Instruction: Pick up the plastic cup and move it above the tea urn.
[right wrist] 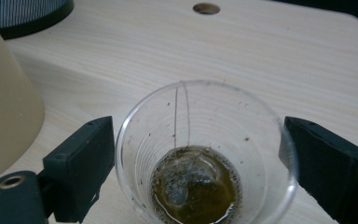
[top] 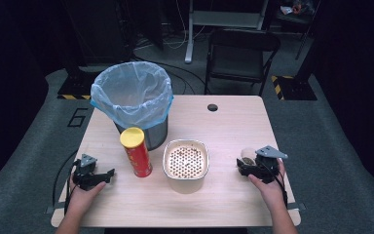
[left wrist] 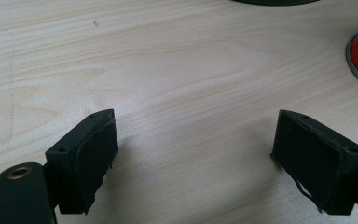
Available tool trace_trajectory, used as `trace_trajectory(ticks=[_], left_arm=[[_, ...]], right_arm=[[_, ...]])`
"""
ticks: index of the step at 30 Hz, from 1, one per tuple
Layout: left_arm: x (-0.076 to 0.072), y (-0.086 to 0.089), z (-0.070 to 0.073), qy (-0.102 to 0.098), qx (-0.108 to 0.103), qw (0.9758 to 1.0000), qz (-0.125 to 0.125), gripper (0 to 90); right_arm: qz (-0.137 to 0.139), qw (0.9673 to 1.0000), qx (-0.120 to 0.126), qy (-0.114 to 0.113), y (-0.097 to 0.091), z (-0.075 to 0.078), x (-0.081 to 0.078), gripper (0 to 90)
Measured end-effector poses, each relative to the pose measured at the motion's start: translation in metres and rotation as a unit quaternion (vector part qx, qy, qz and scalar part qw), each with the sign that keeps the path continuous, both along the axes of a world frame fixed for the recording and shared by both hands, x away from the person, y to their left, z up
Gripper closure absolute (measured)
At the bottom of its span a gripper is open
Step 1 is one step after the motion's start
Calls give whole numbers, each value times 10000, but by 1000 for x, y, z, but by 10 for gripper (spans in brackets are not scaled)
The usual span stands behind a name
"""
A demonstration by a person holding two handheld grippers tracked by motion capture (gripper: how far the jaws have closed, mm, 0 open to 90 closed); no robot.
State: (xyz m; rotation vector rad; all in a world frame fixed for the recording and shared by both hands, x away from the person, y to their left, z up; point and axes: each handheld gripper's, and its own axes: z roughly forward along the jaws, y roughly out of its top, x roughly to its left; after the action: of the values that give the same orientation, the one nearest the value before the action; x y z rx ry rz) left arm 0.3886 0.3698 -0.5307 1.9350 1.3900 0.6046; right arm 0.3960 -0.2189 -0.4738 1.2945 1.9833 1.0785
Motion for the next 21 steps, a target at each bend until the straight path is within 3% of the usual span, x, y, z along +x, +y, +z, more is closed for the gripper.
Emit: trace_trajectory(ticks=[3, 5, 7, 8, 10, 13, 15, 18, 21], left_arm=[[0, 0, 0, -15, -10, 10000, 3, 136], [0, 0, -1, -30, -17, 10000, 6, 136], [0, 0, 0, -3, -2, 10000, 1, 136], [0, 0, 0, -16, -10, 10000, 3, 136], [0, 0, 0, -20, -8, 10000, 6, 136], [0, 0, 0, -28, -15, 10000, 7, 136], [0, 0, 0, -1, -1, 10000, 0, 136], [0, 0, 0, -28, -17, 10000, 6, 136], [0, 0, 0, -7, -27, 10000, 5, 137]], right_arm=[[-72, 9998, -17, -204, -1, 8, -3, 106], [-91, 9978, 52, -655, 2, 32, -14, 149], [54, 9967, 147, -791, 8, 47, -19, 179], [205, 9968, 181, -754, 14, 54, -20, 249], [607, 9966, 223, -514, 30, 62, -20, 297], [892, 9956, 27, -290, 54, 66, -17, 429], [1036, 9943, 248, -33, 68, 67, -10, 526], [1148, 9907, 669, 280, 80, 65, -1, 561], [1250, 9885, 713, 467, 94, 63, 7, 566]])
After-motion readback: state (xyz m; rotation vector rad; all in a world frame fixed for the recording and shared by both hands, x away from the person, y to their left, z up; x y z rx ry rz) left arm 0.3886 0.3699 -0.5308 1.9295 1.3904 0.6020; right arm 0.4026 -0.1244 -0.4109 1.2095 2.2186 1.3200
